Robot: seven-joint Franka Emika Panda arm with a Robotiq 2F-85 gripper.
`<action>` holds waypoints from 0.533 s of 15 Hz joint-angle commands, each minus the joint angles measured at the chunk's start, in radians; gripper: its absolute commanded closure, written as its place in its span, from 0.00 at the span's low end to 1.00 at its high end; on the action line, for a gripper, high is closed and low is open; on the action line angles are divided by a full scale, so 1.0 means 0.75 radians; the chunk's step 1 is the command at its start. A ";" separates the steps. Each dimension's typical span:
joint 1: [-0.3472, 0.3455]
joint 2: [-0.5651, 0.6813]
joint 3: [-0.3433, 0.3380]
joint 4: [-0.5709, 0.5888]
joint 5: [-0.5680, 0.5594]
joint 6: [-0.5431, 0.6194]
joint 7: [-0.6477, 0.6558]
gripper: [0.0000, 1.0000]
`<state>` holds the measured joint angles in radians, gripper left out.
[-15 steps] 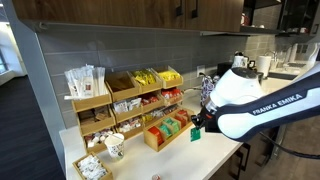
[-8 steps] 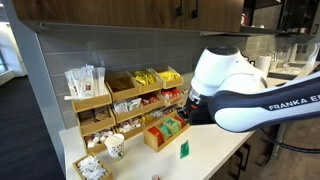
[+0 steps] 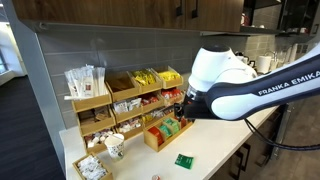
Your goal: Put one green sachet on the counter
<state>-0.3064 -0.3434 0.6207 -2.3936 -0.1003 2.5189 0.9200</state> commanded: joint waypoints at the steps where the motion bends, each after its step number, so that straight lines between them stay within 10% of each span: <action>1: 0.182 0.059 -0.182 0.020 0.017 -0.010 0.025 0.04; 8: 0.349 0.057 -0.362 0.019 -0.019 -0.017 0.036 0.00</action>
<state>-0.0861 -0.3054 0.3903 -2.3804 -0.0939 2.5079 0.9348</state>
